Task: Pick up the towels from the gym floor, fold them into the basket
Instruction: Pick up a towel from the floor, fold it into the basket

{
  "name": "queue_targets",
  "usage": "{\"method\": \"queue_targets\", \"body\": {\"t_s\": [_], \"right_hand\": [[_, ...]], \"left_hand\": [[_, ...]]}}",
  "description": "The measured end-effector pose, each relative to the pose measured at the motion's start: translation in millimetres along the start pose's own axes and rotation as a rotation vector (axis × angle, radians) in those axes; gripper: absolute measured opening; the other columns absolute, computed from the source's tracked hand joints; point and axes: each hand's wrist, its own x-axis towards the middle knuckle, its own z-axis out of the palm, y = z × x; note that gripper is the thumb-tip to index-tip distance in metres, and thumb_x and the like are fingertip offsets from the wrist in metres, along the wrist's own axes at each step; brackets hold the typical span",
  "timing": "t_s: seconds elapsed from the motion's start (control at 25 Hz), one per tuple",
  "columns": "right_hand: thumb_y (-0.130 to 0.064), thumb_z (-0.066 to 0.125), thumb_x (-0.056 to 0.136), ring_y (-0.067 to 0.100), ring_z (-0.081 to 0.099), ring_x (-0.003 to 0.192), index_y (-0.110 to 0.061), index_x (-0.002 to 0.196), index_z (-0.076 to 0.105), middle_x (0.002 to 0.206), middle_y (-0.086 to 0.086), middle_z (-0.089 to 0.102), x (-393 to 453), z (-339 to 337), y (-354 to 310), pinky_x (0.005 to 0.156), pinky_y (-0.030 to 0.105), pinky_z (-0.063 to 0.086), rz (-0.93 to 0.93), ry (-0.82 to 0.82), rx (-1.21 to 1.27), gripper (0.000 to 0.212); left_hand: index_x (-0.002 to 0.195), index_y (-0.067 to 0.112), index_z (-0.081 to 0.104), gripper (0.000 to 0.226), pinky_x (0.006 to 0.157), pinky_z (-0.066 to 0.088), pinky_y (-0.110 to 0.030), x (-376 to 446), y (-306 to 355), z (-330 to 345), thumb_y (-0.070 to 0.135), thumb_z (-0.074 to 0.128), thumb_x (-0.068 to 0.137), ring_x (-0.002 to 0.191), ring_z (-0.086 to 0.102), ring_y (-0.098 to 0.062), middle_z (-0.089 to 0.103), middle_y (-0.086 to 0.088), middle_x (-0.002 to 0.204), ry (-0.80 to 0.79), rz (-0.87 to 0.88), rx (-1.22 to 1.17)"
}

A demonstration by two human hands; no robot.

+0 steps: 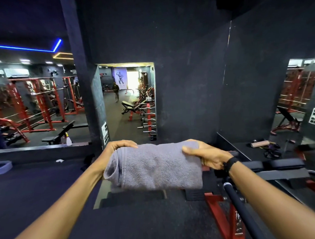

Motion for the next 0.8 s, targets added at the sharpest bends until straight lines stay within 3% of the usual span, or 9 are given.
{"method": "queue_targets", "body": {"t_s": [0.08,0.12,0.28,0.36,0.48,0.6,0.72,0.8], "right_hand": [[-0.029,0.092,0.058,0.015,0.069,0.083,-0.006,0.103,0.061,0.095,0.009,0.069,0,-3,0,0.065,0.025,0.055,-0.056,-0.003,-0.153,0.059],[-0.025,0.092,0.057,0.016,0.067,0.086,-0.008,0.099,0.061,0.094,0.008,0.068,3,-7,1,0.068,0.026,0.054,-0.098,0.015,-0.189,0.055],[-0.010,0.080,0.073,0.016,0.066,0.084,-0.011,0.092,0.059,0.087,0.003,0.068,8,-14,-7,0.070,0.027,0.053,-0.147,-0.029,-0.188,0.028],[-0.011,0.078,0.074,0.015,0.066,0.084,-0.011,0.093,0.060,0.086,0.003,0.068,9,-13,-11,0.071,0.028,0.053,-0.154,-0.059,-0.224,0.026],[-0.011,0.077,0.075,0.015,0.065,0.085,-0.010,0.098,0.060,0.089,0.003,0.068,13,-14,-15,0.075,0.029,0.053,-0.152,-0.097,-0.264,0.028],[-0.014,0.077,0.076,0.015,0.065,0.087,-0.007,0.103,0.060,0.091,0.003,0.068,14,-11,-13,0.076,0.029,0.053,-0.180,-0.114,-0.275,0.033],[-0.025,0.082,0.070,0.017,0.064,0.092,-0.008,0.104,0.061,0.097,0.006,0.067,14,-17,-10,0.082,0.032,0.054,-0.192,-0.056,-0.320,0.044],[-0.034,0.087,0.060,0.014,0.064,0.094,-0.017,0.105,0.063,0.104,0.003,0.067,10,-25,-14,0.085,0.033,0.054,-0.225,-0.022,-0.481,0.053]], "left_hand": [[0.080,0.019,0.079,0.029,0.088,0.052,-0.026,-3,-9,-9,-0.007,0.067,0.077,0.102,0.066,-0.018,0.072,0.002,0.107,-0.103,0.021,0.156],[0.091,0.016,0.077,0.030,0.093,0.051,-0.031,-2,-8,-12,-0.009,0.067,0.079,0.108,0.064,-0.020,0.070,-0.001,0.113,-0.201,-0.020,0.209],[0.130,0.012,0.051,0.060,0.098,0.046,-0.040,-7,4,-33,-0.017,0.063,0.078,0.127,0.049,-0.027,0.054,-0.011,0.133,-0.678,-0.263,0.270],[0.138,0.017,0.043,0.074,0.094,0.047,-0.035,-9,14,-37,-0.013,0.068,0.075,0.134,0.042,-0.023,0.048,-0.008,0.141,-0.775,-0.336,0.278],[0.143,0.029,0.032,0.090,0.095,0.047,-0.025,-12,13,-15,0.005,0.079,0.070,0.135,0.038,-0.004,0.044,0.005,0.145,-0.615,-0.368,0.276],[0.143,0.035,0.032,0.099,0.099,0.043,-0.018,-13,-4,21,0.034,0.088,0.062,0.125,0.043,0.007,0.046,0.020,0.137,-0.471,-0.253,0.560],[0.103,0.030,0.065,0.049,0.071,0.052,-0.023,-7,-15,36,0.044,0.082,0.059,0.080,0.060,0.006,0.066,0.021,0.091,-0.332,-0.155,0.695],[0.084,0.027,0.067,0.030,0.073,0.052,-0.033,-6,-10,41,0.043,0.077,0.060,0.074,0.062,-0.002,0.068,0.014,0.079,-0.259,-0.153,0.746]]}}
